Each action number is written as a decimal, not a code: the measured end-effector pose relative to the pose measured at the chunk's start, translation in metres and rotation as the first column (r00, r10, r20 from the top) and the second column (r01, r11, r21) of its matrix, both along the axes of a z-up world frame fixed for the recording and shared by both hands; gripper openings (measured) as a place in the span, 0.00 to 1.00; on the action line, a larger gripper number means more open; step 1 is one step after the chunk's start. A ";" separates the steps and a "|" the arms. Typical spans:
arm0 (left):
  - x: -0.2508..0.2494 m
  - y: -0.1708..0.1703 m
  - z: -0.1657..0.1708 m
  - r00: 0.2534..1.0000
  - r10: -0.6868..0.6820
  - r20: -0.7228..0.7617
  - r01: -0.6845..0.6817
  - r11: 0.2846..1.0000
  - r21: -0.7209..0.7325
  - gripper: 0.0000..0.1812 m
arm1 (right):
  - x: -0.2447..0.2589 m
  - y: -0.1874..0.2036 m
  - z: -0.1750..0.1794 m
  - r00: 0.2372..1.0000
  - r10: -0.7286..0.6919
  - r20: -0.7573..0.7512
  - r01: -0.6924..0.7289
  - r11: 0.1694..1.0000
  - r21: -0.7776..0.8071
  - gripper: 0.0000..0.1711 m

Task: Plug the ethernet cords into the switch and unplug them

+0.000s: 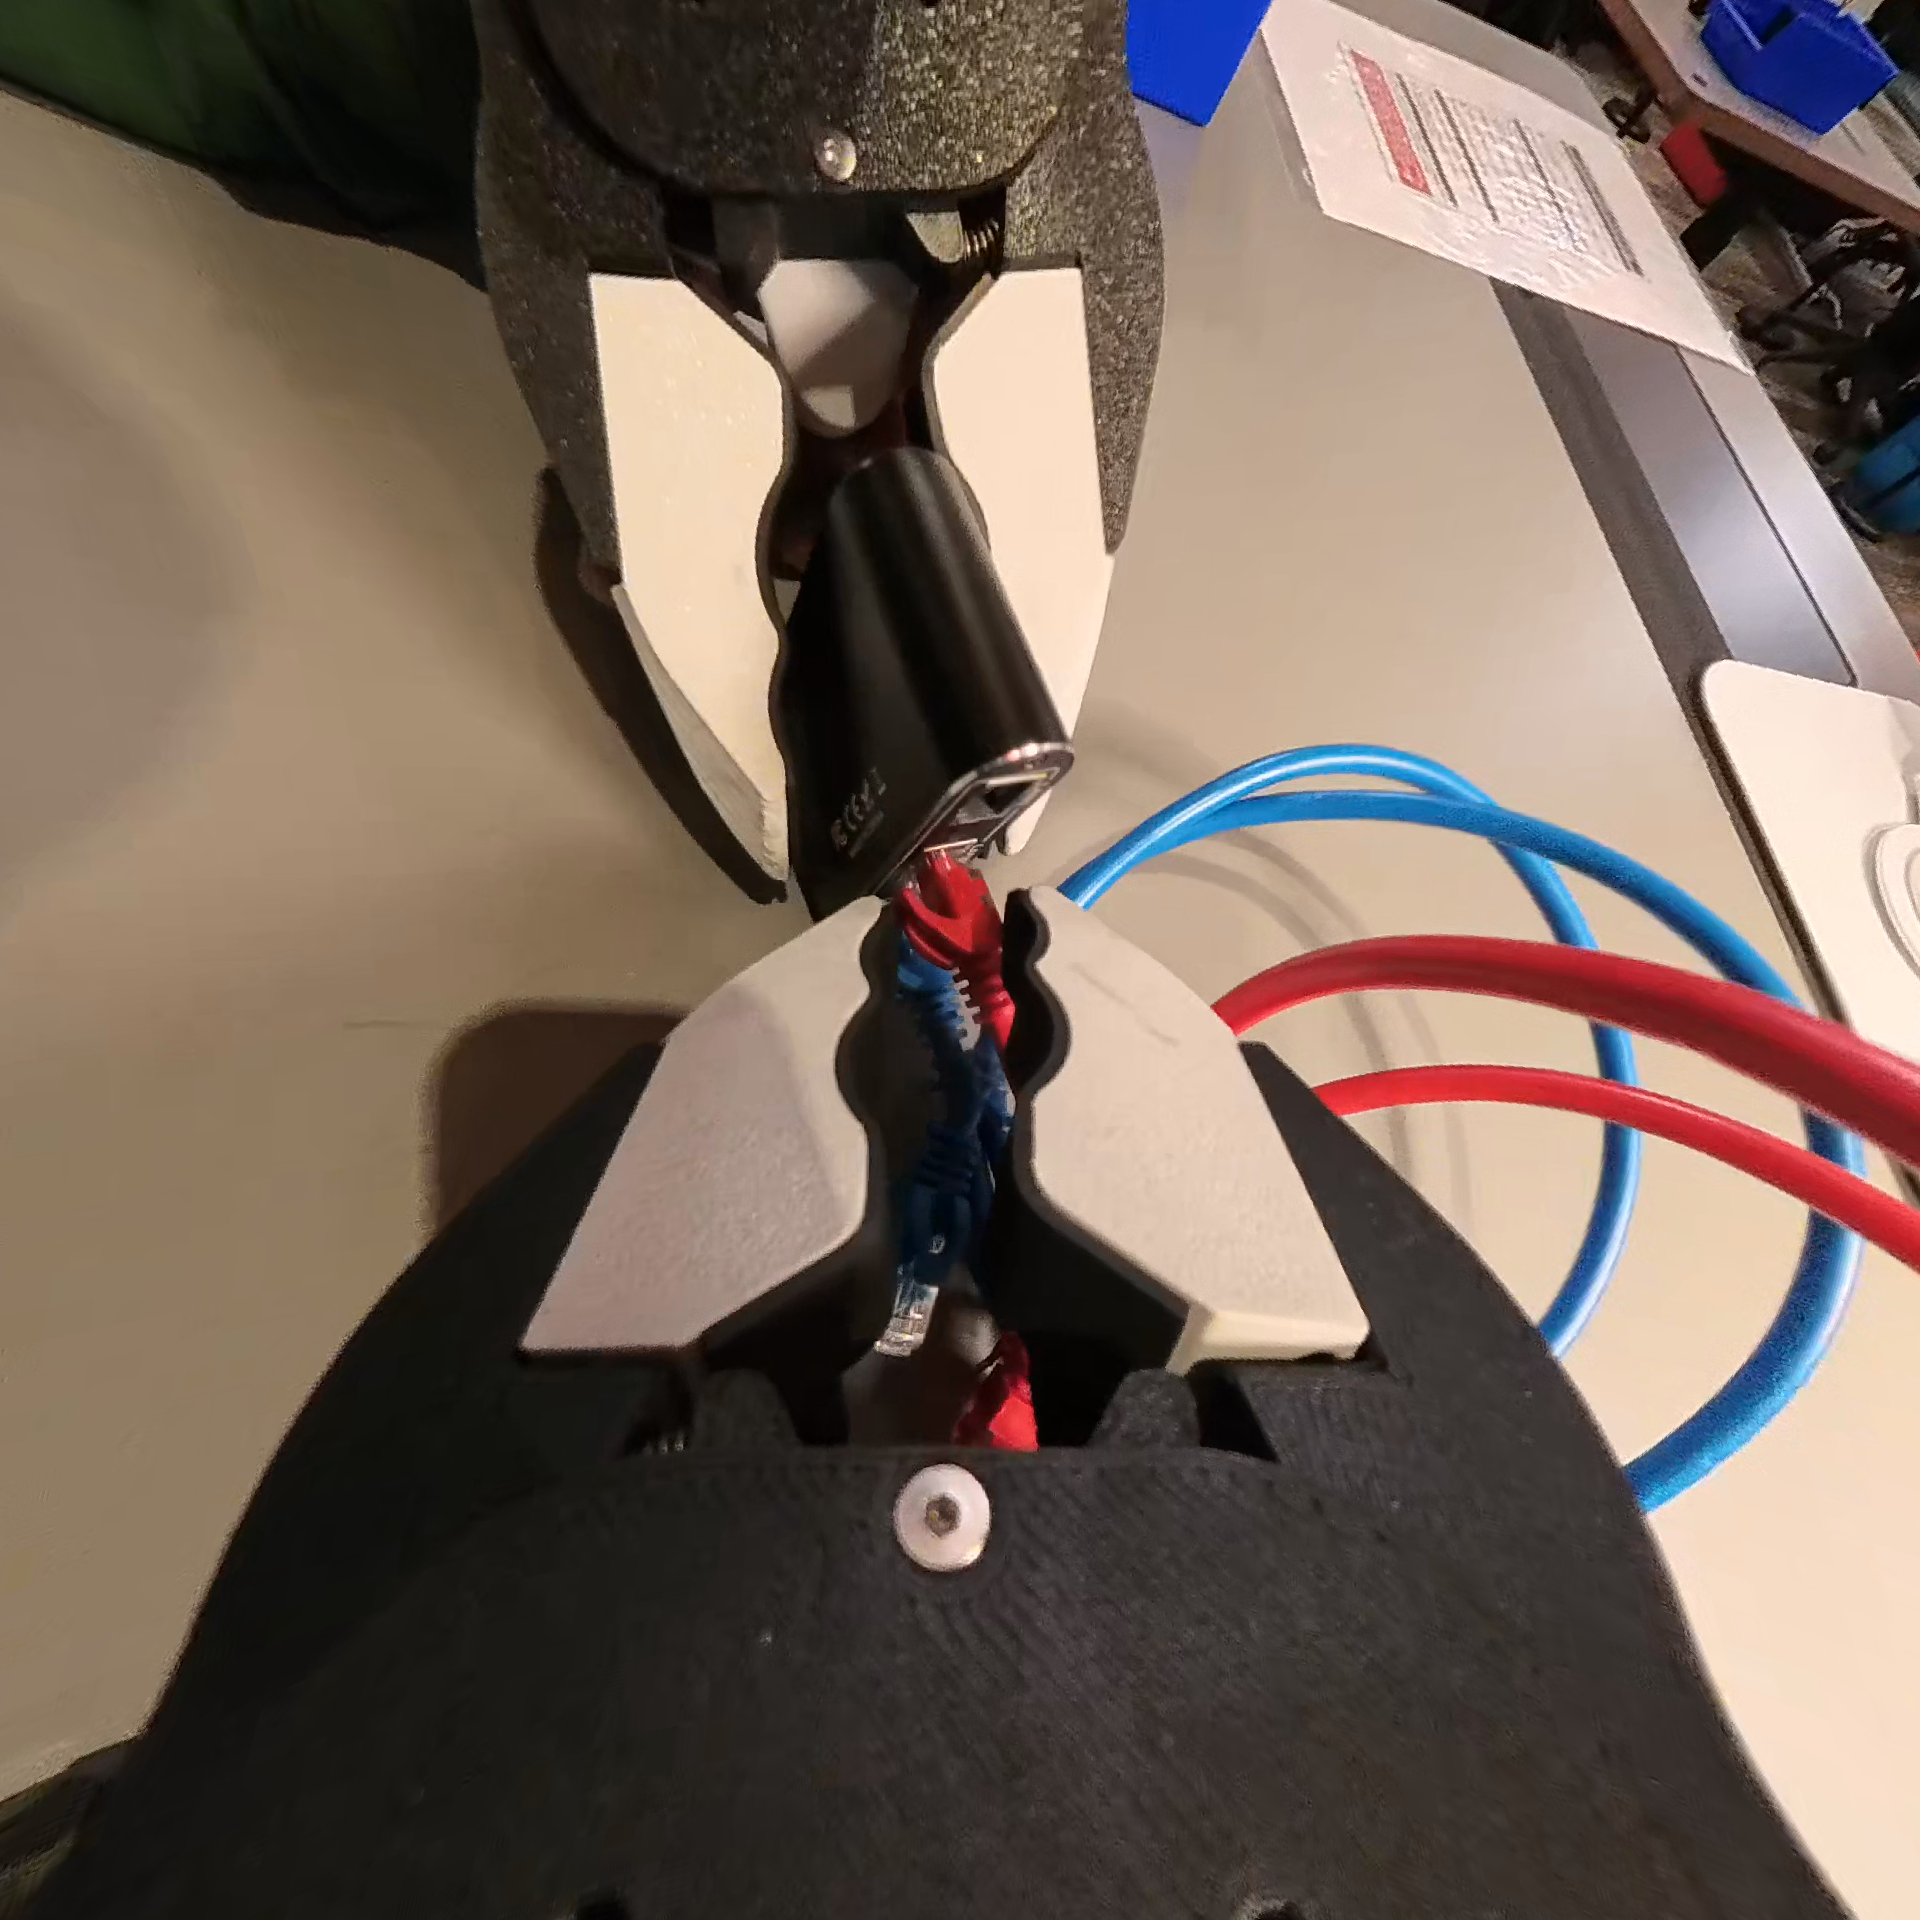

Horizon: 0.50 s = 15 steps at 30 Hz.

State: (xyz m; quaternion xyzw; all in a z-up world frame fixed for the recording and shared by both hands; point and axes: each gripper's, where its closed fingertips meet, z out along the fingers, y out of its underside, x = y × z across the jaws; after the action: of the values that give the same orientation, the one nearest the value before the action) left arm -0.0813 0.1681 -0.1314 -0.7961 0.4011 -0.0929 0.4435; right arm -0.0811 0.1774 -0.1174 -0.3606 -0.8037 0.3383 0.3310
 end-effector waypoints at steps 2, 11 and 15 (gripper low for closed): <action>0.001 -0.002 0.000 1.000 0.001 0.025 0.000 1.000 -0.027 0.22 | 0.000 0.000 0.000 1.000 -0.005 -0.008 0.005 1.000 0.022 0.11; 0.004 -0.003 0.006 0.992 0.043 0.121 -0.033 0.996 -0.087 0.18 | 0.004 0.000 0.000 0.998 -0.036 -0.047 0.042 0.987 0.152 0.10; 0.005 0.000 0.005 1.000 -0.001 -0.002 0.001 0.998 0.057 0.16 | 0.009 0.000 0.002 0.999 -0.021 -0.037 0.025 0.995 0.092 0.10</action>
State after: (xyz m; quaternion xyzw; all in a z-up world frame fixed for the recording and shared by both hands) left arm -0.0764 0.1678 -0.1263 -0.7831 0.4044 -0.0811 0.4654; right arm -0.0723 0.1773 -0.1155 -0.3478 -0.8083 0.3032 0.3657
